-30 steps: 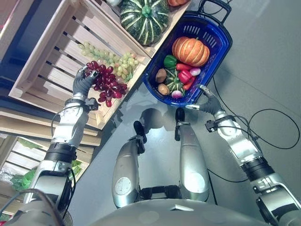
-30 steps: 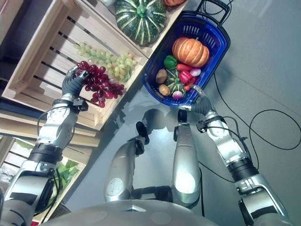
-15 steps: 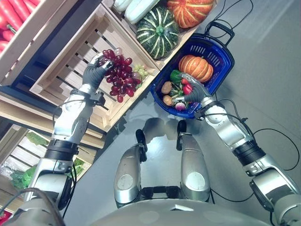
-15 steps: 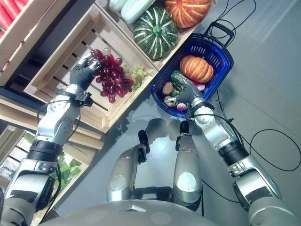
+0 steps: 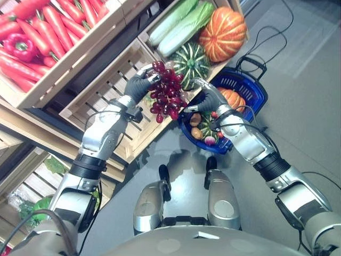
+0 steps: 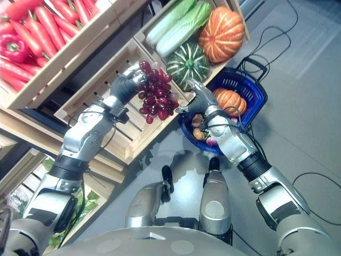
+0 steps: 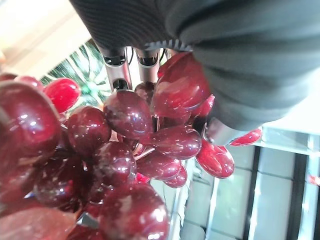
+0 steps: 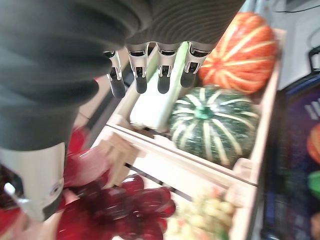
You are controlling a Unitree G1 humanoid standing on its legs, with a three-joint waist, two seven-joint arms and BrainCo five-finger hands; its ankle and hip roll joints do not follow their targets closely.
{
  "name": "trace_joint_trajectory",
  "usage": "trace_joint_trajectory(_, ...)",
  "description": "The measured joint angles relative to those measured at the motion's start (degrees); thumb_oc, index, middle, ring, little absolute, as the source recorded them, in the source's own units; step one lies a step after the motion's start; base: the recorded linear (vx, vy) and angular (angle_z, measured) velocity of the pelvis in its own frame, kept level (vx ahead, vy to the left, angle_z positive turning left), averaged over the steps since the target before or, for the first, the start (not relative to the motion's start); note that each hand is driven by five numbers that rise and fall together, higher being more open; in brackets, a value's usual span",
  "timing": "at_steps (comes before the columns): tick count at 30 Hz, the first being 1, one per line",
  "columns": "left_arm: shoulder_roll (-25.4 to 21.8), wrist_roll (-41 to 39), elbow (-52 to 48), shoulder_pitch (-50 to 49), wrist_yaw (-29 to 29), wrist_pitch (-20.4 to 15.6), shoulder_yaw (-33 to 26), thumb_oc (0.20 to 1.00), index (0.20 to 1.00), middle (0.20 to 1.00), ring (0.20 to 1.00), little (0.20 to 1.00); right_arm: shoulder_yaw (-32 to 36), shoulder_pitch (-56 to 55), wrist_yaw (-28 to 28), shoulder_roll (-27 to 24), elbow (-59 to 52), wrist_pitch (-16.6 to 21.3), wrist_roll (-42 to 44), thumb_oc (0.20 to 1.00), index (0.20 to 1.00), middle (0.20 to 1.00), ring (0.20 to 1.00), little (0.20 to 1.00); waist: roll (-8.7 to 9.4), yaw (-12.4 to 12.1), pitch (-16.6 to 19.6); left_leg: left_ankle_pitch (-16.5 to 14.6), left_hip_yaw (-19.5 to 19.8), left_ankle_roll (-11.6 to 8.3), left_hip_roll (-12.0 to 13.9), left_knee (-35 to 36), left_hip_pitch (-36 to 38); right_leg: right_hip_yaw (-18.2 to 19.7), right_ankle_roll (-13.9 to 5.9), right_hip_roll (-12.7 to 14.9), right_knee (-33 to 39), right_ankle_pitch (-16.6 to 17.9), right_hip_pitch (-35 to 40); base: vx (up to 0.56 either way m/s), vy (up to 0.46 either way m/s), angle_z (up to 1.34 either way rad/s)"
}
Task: Pick up fruits and vegetables into the basket
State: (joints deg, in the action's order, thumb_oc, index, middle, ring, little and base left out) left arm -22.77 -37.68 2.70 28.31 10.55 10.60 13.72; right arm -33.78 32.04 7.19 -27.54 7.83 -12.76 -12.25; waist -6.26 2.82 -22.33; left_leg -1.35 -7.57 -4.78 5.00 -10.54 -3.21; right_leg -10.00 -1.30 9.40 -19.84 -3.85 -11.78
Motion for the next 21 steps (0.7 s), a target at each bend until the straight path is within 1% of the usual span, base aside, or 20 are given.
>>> trace_joint_trajectory(3,0.6,-1.2,0.0,0.0,0.0,0.9,0.9,0.200,0.200,0.200,0.200,0.200,-1.0,-0.1,-0.3,0.9,0.3,0.0,0.6,1.000,1.000,1.000,1.000,1.000,0.11,-0.1,0.1,0.0,0.1,0.05,0.0,-0.1,0.8,0.0,-0.10,0.1,0.0,-0.1,0.9,0.00,-0.014,0.04)
trace_joint_trajectory(6,0.6,-1.2,0.0,0.0,0.0,1.8,2.3,0.200,0.200,0.200,0.200,0.200,-2.6,-0.3,-1.8,1.5,1.2,0.0,2.1,1.000,1.000,1.000,1.000,1.000,0.40,-0.1,1.0,-0.1,0.2,0.30,0.0,-0.1,0.7,-0.1,-0.45,0.2,0.0,-0.4,0.8,0.00,-0.004,0.02)
trace_joint_trajectory(11,0.7,-1.2,0.0,0.0,0.0,1.8,4.2,0.200,0.200,0.200,0.200,0.200,-5.5,-0.7,-5.5,1.9,1.9,0.0,3.4,1.000,1.000,1.000,1.000,1.000,1.00,-0.3,3.6,-0.1,0.2,0.34,0.0,-0.1,0.5,-0.1,-0.47,0.3,0.0,-0.4,0.7,0.00,0.000,0.00)
trace_joint_trajectory(14,1.2,-1.2,0.0,0.0,0.0,1.9,4.6,0.200,0.200,0.200,0.200,0.200,-6.8,-0.8,-7.9,2.3,3.2,0.1,4.5,1.000,1.000,1.000,1.000,1.000,1.65,-0.5,4.8,-0.1,0.2,0.32,0.0,-0.1,0.5,-0.1,-0.22,0.2,-0.1,-0.2,0.7,0.00,0.000,0.00)
trace_joint_trajectory(18,1.8,-1.2,0.0,0.0,0.6,2.1,5.1,0.200,0.200,0.200,0.200,0.200,-7.5,-1.3,-9.9,3.0,3.3,1.2,6.8,1.000,1.000,1.000,1.000,1.000,2.20,-1.1,5.2,0.0,0.3,0.23,0.0,-0.1,0.5,-0.2,-0.21,0.3,-0.1,-0.2,0.9,0.00,-0.001,0.01)
trace_joint_trajectory(21,1.8,-2.4,-0.4,0.0,1.1,2.2,6.2,0.200,0.200,0.200,0.200,0.200,-7.5,-2.4,-11.4,4.1,3.3,3.2,9.5,1.000,1.000,1.000,1.000,1.000,2.29,-1.3,5.3,0.0,0.6,0.24,-0.1,-0.1,0.6,-0.5,-0.23,0.3,0.1,-0.2,1.1,0.00,0.001,0.04)
